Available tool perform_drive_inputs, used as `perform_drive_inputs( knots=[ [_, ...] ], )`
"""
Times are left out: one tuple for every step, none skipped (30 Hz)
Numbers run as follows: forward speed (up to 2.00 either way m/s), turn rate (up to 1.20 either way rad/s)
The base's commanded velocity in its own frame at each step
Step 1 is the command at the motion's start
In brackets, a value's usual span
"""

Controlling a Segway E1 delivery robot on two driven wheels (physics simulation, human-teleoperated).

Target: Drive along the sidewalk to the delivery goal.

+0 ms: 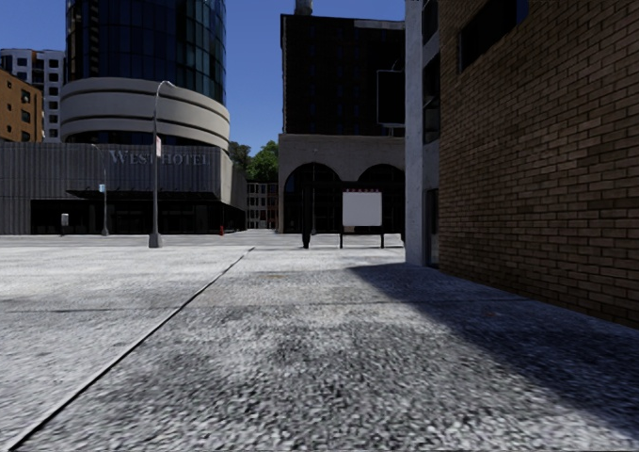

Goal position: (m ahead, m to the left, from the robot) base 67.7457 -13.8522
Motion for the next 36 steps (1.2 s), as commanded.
perform_drive_inputs(
  knots=[
    [2.00, 0.00],
    [2.00, 0.00],
    [2.00, 0.00],
    [2.00, 0.00],
    [2.00, 0.00],
    [2.00, 0.00],
    [2.00, 0.00],
    [2.00, 0.00],
    [2.00, 0.00],
    [2.00, 0.00],
    [2.00, 0.00],
    [2.00, 0.00],
    [2.00, 0.00],
    [2.00, 0.00],
    [2.00, 0.00],
    [2.00, 0.00],
    [2.00, 0.00],
    [2.00, 0.00],
    [2.00, 0.00],
    [2.00, 0.00],
    [2.00, 0.00],
    [2.00, 0.00],
    [2.00, 0.00],
    [2.00, 0.00],
    [2.00, 0.00],
    [2.00, 0.00],
    [2.00, 0.00],
    [2.00, 0.00],
    [2.00, 0.00],
    [2.00, 0.00],
    [2.00, 0.00],
    [2.00, 0.00],
    [2.00, 0.00],
    [2.00, 0.00],
    [2.00, 0.00],
    [2.00, 0.00]
  ],
)
